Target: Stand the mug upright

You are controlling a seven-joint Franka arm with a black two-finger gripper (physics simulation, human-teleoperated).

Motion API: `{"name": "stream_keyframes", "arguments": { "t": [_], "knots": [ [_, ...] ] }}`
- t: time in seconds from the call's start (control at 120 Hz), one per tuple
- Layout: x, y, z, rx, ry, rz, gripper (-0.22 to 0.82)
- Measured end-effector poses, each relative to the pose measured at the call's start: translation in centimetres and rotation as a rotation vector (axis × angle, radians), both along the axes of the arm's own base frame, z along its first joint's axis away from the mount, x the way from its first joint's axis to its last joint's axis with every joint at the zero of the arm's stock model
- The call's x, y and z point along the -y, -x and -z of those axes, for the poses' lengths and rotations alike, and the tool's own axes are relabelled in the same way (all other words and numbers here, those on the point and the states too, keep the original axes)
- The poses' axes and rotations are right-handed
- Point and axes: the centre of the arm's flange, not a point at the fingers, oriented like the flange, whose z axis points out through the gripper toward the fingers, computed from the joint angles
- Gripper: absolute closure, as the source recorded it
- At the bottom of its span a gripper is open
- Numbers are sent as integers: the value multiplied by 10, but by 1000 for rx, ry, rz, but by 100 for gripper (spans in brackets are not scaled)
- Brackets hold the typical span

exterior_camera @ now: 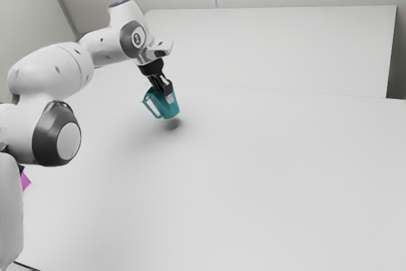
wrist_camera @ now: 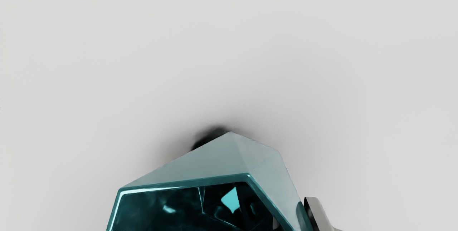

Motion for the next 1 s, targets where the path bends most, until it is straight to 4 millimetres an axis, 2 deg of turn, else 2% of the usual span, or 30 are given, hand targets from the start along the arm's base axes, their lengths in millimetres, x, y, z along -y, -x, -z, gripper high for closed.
{"name": "stream_keyframes", "arguments": {
  "t": [0.058, 0.108, 0.325, 0.525, 0.7, 0.733, 0.767, 0.85, 1.0],
  "knots": [
    [19, -8, 8, 9, -64, 20, 78],
    [26, -11, 14, 15, -105, 20, 78],
    [32, -17, 26, 39, -171, -47, 78],
    [38, -19, 28, 52, -173, -111, 36],
    [38, -20, 23, 62, -171, -161, 16],
    [38, -20, 15, 66, -168, -169, 13],
    [39, -18, -2, 76, -161, -178, 11],
    [51, -2, -69, 104, -128, -193, 8],
    [64, 45, -185, 128, -87, -213, 4]
  ]
}}
